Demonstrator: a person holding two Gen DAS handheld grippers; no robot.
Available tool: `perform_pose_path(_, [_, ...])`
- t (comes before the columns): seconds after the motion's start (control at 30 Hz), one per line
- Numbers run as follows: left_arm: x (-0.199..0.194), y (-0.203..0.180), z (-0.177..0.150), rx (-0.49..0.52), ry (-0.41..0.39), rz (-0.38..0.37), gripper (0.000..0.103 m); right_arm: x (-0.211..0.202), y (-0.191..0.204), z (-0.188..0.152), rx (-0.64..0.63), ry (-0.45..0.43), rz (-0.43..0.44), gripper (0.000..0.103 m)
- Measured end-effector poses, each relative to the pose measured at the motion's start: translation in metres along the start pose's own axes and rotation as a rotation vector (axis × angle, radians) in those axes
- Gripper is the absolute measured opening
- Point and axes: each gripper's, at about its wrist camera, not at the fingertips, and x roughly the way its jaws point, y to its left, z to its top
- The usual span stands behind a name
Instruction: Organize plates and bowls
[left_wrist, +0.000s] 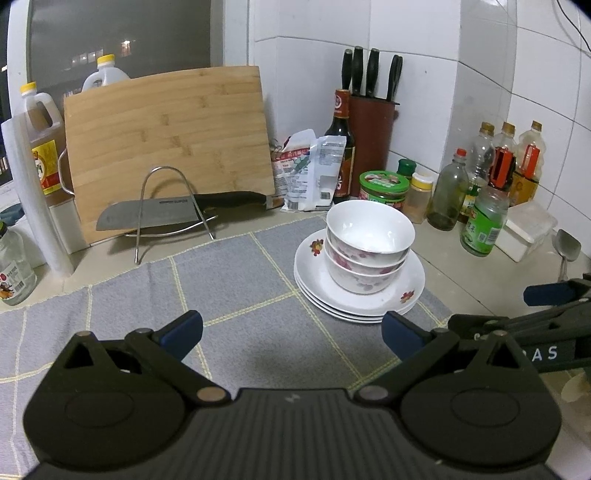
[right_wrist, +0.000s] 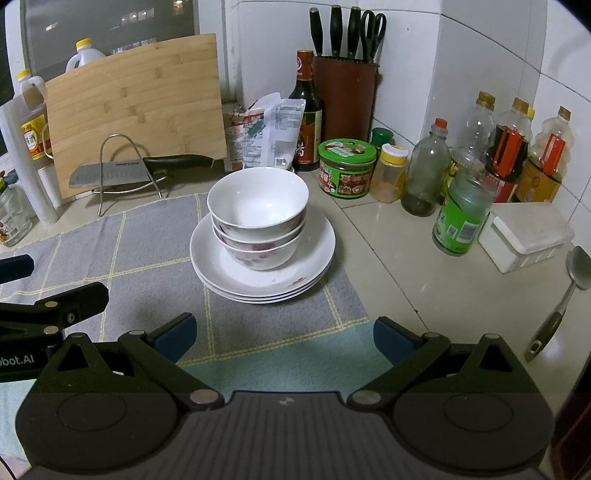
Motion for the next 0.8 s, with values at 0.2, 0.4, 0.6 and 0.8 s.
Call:
perform_pose_path(0.2, [-0.0003, 0.0, 0.0002, 0.002, 0.0, -0.002, 0.102, -0.001, -0.0006, 0.0004, 0.002, -0.002, -0.007, 0.103])
perform_pose_path(0.4, [0.0, -0.0011, 0.0011, 0.005, 0.003, -0.006, 0.102, -0.0024, -0.0016, 0.0001, 0.006, -0.005, -0.015, 0.103])
perform_pose_path(0.6, [-0.0006, -0.0029, 0.0018, 0.012, 0.003, -0.008, 0.102, -0.0042, -0.0028, -0.0002, 0.008, -0.009, -0.021, 0.103])
perform_pose_path(0.8, [-0.001, -0.0042, 0.0023, 0.014, 0.002, -0.009, 0.102, -0.0054, -0.0041, -0.0002, 0.009, -0.011, -0.025, 0.103])
